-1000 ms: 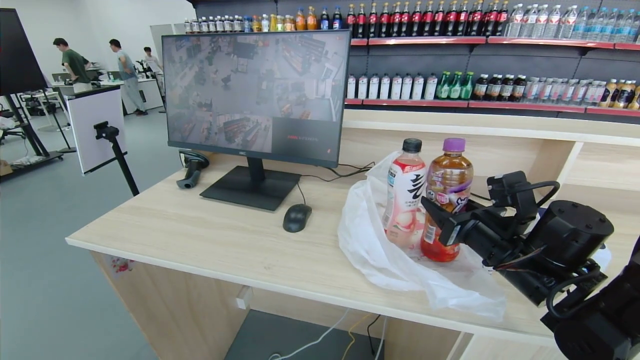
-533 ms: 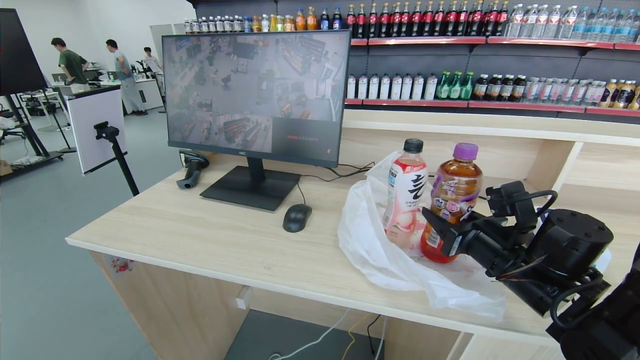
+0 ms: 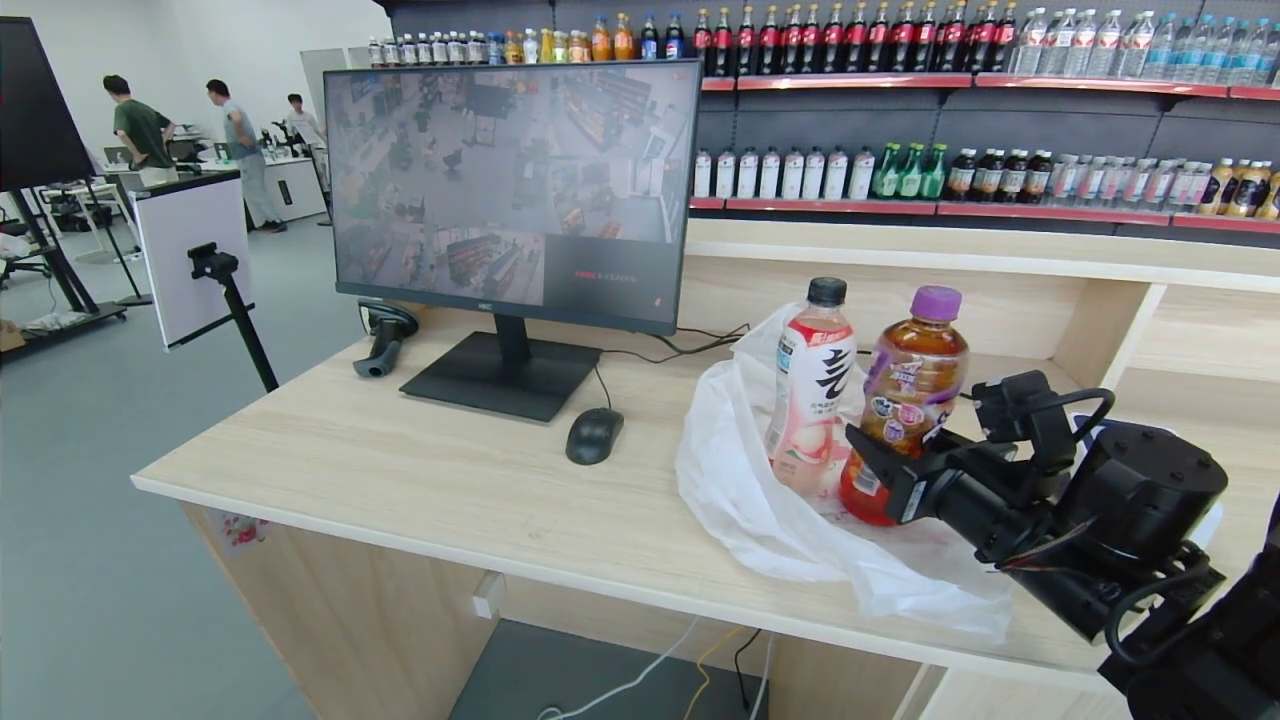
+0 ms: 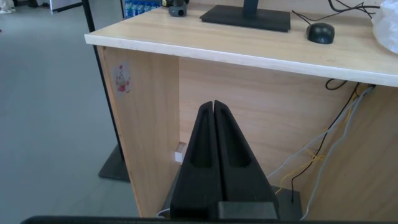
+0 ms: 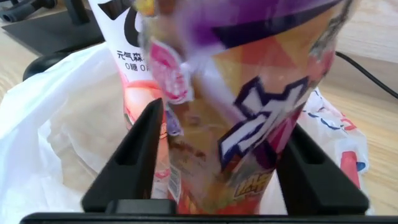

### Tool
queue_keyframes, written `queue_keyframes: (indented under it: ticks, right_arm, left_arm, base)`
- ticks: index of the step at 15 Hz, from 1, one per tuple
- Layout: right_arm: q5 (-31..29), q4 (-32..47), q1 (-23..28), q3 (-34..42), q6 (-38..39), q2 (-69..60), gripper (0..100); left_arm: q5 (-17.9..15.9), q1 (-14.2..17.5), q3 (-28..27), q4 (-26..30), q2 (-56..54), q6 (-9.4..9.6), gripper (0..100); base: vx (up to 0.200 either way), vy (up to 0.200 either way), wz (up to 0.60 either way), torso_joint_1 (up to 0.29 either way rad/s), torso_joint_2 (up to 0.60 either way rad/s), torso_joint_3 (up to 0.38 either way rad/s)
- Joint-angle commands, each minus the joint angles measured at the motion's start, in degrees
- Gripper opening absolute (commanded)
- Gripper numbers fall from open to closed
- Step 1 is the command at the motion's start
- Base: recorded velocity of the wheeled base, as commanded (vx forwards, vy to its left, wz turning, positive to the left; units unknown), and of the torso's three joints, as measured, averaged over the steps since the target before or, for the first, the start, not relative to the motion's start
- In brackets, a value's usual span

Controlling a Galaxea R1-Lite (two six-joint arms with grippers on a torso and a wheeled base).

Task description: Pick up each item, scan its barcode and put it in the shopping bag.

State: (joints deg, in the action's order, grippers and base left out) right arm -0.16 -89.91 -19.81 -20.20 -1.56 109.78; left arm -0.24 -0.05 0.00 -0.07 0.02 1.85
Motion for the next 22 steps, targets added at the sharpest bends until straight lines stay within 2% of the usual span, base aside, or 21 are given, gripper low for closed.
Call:
queue_keyframes:
  ticks: [1,7,13,18,22]
  right_arm:
    - [0.0,-0.1,-0.1,0.2,0.0,0.2,100]
    - [0.0,-0.1,0.0,0.0,0.1,-0.6,100]
    - [0.0,-0.1,-0.1,4.0,0.0,-7.0,100]
    - [-0.1,-0.1,0.7,15.9,0.1,-24.0,100]
    - [0.0,-0.1,0.8,17.6,0.2,-36.7,100]
  left_arm:
    - [0.0,0.0,0.0,0.0,0.0,-0.01,0]
    - [0.0,0.0,0.0,0.0,0.0,-0.01,0]
    - [0.1,0.0,0.0,0.1,0.0,-0.01,0]
    - [0.0,0.0,0.0,0.1,0.0,-0.01,0]
    - [0.0,0.0,0.0,0.1,0.0,-0.01,0]
  base:
    - [0.000,0.000,0.00,0.000,0.00,0.000]
    - [0.000,0.000,0.00,0.000,0.00,0.000]
    - [0.000,0.000,0.00,0.000,0.00,0.000]
    - [0.000,0.000,0.00,0.000,0.00,0.000]
    - [0.000,0.000,0.00,0.000,0.00,0.000]
